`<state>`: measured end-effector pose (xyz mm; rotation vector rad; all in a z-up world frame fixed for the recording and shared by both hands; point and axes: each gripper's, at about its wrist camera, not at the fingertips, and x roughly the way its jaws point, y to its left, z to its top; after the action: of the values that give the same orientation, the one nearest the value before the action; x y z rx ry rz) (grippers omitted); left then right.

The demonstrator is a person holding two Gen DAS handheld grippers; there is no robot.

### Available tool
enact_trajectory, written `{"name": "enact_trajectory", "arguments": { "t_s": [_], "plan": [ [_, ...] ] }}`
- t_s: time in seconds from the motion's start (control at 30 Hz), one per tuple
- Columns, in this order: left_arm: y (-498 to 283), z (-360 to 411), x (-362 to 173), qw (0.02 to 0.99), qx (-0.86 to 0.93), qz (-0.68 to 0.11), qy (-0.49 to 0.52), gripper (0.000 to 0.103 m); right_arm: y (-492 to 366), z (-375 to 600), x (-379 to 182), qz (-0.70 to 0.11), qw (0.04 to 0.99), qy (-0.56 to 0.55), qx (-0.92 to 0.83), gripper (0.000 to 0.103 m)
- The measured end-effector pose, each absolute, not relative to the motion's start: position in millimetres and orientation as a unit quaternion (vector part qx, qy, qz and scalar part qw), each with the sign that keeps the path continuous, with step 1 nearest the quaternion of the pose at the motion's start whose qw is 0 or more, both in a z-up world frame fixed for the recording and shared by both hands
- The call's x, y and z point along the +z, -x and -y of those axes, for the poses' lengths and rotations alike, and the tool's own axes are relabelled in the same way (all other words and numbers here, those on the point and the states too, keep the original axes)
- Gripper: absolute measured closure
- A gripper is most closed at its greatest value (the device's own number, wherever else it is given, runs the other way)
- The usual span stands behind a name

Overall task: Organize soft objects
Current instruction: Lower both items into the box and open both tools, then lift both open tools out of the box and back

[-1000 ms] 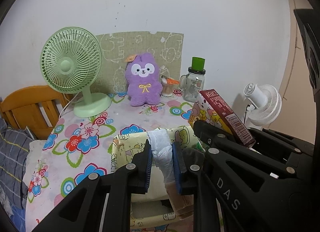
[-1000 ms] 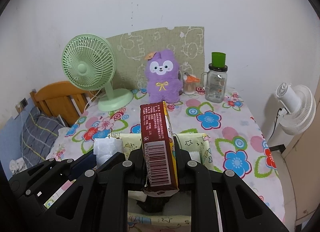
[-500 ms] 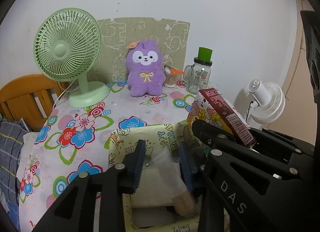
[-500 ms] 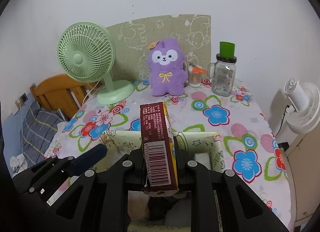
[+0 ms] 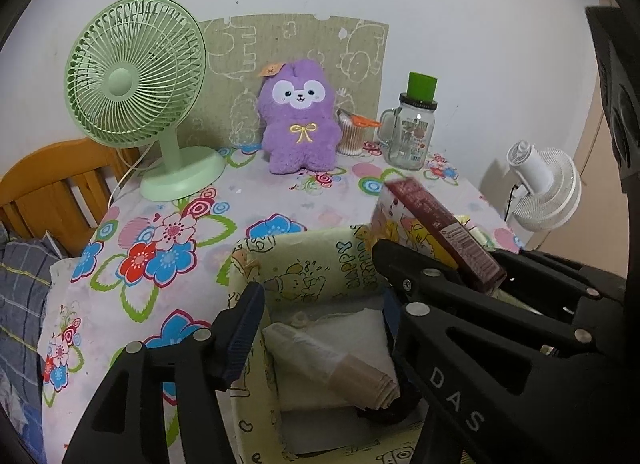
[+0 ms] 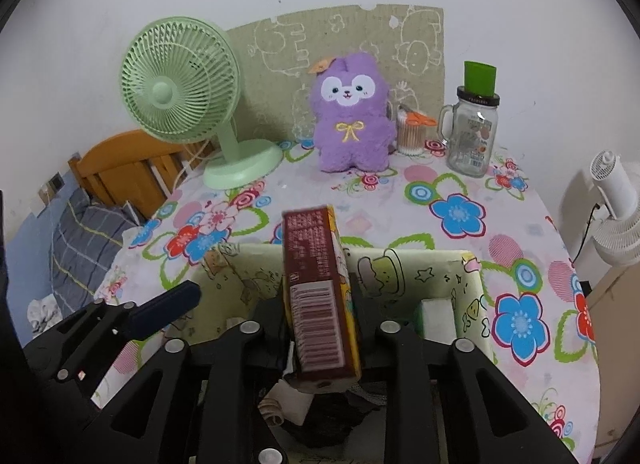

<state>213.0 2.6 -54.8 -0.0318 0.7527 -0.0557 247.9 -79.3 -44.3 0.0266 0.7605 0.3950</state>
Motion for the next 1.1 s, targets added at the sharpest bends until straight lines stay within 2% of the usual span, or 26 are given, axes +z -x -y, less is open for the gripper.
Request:
{"name": "enact_trajectory", "arguments": {
  "t_s": [0.03, 0.2, 0.37, 0.5, 0.97, 1.1],
  "plan": [
    [-213, -2, -56, 0.929, -0.025, -0.368, 0.013, 0.039, -248, 79, -46, -0.370, 0.910, -0.011, 0.188, 0.070],
    [-213, -5, -59, 0.928, -0.018, -0.373, 0.013, 0.039, -247, 82, -49, -0.375, 0.911, -0.008, 0.169, 0.048],
    [-207, -6, -59, 0.929, -0.017, -0.370, 0.008, 0.039, -240, 84, -47, -0.372, 0.913, -0.005, 0.168, 0.043],
    [-201, -6, -57, 0.930, -0.018, -0.368, 0.010, 0.039, -233, 88, -45, -0.370, 0.915, -0.004, 0.159, 0.035],
    [-173, 5, -49, 0.933, -0.018, -0.358, 0.005, 0.038, -203, 99, -38, -0.362, 0.920, -0.008, 0.151, 0.033],
    [-167, 8, -45, 0.935, -0.019, -0.353, 0.004, 0.035, -194, 104, -34, -0.357, 0.922, -0.007, 0.148, 0.033]
  ]
}}
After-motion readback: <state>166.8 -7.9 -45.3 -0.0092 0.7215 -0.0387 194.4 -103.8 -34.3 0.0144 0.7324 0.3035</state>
